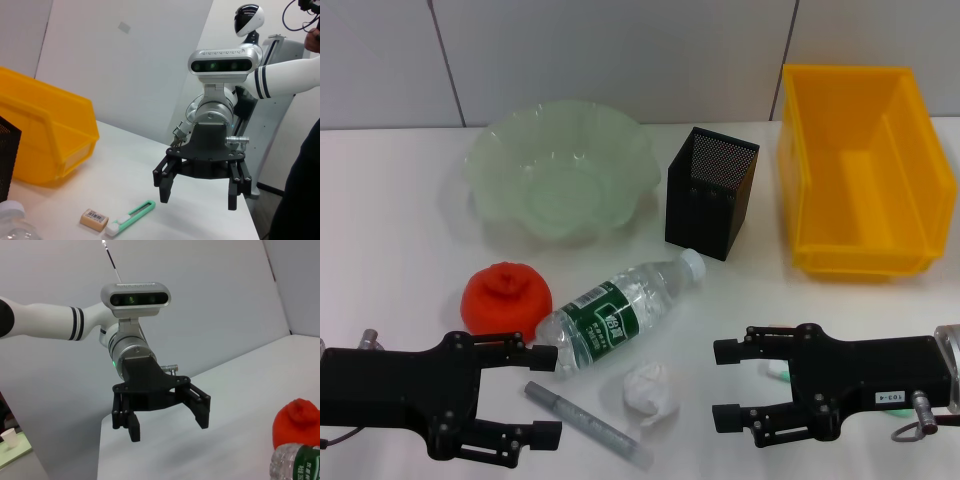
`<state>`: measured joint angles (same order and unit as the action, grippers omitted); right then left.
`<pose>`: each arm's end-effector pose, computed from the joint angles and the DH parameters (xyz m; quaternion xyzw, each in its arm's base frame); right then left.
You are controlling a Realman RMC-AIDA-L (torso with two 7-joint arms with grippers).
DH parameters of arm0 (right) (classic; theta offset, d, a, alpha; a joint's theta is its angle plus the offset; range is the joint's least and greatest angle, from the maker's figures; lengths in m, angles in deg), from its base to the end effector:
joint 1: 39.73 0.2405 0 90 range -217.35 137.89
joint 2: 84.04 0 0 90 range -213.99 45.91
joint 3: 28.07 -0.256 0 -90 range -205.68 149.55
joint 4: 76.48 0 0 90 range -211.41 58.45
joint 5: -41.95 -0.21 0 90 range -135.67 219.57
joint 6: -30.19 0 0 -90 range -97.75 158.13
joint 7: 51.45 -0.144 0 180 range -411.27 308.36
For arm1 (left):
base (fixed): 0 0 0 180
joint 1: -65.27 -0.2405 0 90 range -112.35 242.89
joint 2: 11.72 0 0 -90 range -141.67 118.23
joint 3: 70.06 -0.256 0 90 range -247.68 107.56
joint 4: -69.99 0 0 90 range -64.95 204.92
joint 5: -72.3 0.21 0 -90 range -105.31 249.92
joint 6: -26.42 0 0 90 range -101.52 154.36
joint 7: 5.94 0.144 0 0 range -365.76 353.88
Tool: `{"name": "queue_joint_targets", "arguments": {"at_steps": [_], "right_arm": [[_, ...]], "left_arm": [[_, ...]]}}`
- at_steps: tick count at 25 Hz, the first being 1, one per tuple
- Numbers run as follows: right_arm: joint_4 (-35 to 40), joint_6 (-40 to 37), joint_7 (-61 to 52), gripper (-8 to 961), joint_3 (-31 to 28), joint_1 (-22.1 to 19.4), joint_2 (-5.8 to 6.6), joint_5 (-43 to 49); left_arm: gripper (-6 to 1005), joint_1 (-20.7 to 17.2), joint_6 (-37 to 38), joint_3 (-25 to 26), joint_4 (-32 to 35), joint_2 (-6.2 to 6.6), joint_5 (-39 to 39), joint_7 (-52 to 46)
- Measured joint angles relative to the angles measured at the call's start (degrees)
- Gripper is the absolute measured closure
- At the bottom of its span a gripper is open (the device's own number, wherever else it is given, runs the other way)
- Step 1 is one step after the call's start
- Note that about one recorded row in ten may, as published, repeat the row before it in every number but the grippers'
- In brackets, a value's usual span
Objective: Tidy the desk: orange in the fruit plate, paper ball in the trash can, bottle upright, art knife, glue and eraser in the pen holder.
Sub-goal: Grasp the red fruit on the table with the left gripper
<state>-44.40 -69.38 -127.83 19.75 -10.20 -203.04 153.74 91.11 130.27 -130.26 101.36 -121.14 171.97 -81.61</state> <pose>0.2468 0.2877 -0.0273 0.9440 -0.1885 -0.2704 0.0142 -0.2729 0.2770 0.0221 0.9511 0.1705 0.2561 0.0283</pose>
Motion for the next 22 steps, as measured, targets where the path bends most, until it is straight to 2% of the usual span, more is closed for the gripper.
{"name": "queue_joint_targets", "arguments": {"at_steps": [4, 6, 7, 8, 10, 11, 12, 14, 19, 22], "right_arm": [[0.0, 0.0, 0.0, 137, 0.0, 0.0, 0.00, 0.0], [0.0, 0.0, 0.0, 137, 0.0, 0.0, 0.00, 0.0], [0.1, 0.0, 0.0, 137, 0.0, 0.0, 0.00, 0.0], [0.1, 0.0, 0.0, 138, 0.0, 0.0, 0.00, 0.0], [0.1, -0.1, 0.0, 138, 0.0, 0.0, 0.03, 0.0], [0.1, -0.1, 0.0, 138, 0.0, 0.0, 0.05, 0.0], [0.2, -0.1, 0.0, 138, 0.0, 0.0, 0.09, 0.0], [0.3, -0.1, 0.0, 138, 0.0, 0.0, 0.10, 0.0], [0.4, -0.6, 0.0, 138, -0.1, 0.1, 0.16, 0.0], [0.4, -0.8, 0.0, 138, -0.1, 0.3, 0.22, -0.1]], "left_arm": [[140, 0.0, 0.1, 0.0, 0.3, -0.11, -0.2, 0.0], [141, 0.2, 0.3, 1.7, 1.0, -0.33, -0.5, 0.6], [142, 0.4, -0.3, 5.6, 2.1, -0.84, -0.5, 2.1], [142, 0.4, -0.3, 5.6, 2.1, -0.84, -0.5, 2.1], [143, 0.4, -3.3, 10.7, 3.2, -1.49, -0.2, 4.5], [144, 0.4, -5.4, 12.6, 3.5, -1.75, -0.1, 5.8], [144, 0.6, -11.0, 14.1, 3.5, -2.06, 0.0, 8.2], [145, 0.8, -13.2, 14.2, 3.4, -2.17, -0.1, 9.1], [148, 1.9, -23.1, 13.8, 2.5, -3.51, 3.1, 12.6], [150, 2.6, -24.9, 14.0, 2.1, -3.66, 6.5, 12.1]]}}
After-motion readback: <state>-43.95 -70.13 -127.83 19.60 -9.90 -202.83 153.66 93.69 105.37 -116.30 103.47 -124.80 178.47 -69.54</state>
